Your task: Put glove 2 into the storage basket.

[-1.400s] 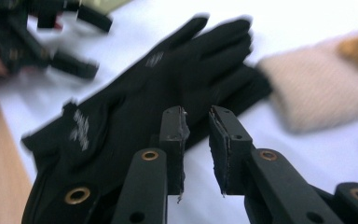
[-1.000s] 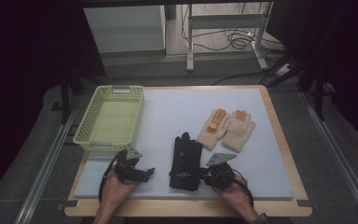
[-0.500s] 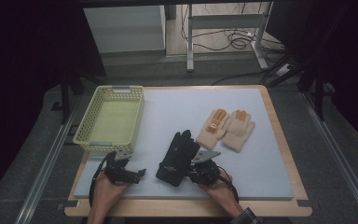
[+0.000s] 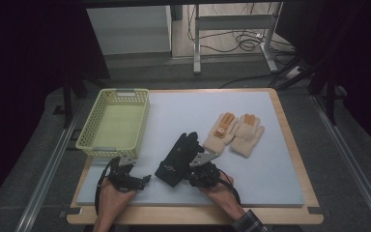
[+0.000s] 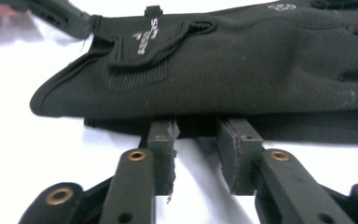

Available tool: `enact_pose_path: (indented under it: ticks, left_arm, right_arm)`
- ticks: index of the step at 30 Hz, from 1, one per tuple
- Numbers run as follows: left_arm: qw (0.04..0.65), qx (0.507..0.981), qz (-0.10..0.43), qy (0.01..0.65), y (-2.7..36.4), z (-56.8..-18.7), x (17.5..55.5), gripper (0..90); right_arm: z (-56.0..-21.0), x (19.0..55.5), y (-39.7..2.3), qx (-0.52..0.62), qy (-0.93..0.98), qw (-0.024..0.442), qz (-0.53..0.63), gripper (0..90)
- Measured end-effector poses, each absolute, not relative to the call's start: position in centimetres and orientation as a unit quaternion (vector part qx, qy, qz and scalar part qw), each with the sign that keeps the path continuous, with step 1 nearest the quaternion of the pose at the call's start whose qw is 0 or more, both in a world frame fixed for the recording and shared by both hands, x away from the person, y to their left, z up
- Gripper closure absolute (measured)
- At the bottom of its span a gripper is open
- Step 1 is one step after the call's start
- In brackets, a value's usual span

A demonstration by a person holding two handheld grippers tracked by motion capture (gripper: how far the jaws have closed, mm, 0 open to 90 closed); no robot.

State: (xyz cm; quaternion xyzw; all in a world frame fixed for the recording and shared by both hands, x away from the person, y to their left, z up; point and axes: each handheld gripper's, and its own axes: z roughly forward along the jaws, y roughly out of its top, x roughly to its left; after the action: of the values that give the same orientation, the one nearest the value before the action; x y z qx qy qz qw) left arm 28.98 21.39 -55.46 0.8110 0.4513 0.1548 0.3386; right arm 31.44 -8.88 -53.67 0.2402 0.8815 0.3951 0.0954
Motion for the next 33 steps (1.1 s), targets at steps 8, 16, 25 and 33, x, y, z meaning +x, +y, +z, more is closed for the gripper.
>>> enact_pose_path:
  ticks: [8,16,25,33]
  left_arm:
    - [0.339,0.810,0.155,0.452,21.4,-55.5,29.0,0.0]
    - [0.339,0.811,0.155,0.451,21.4,-55.5,29.0,0.0]
    - [0.340,0.810,0.155,0.452,21.4,-55.5,29.0,0.0]
    - [0.339,0.811,0.154,0.452,21.4,-55.5,29.0,0.0]
  right_arm:
    - [-52.5,31.5,-11.8,0.246,0.876,0.122,0.397,54.5]
    - [-52.3,32.2,-16.2,0.298,0.861,0.142,0.387,42.4]
    - [-52.2,32.8,-20.9,0.352,0.840,0.168,0.378,28.7]
    - [-53.1,33.3,-23.3,0.378,0.841,0.179,0.342,17.2]
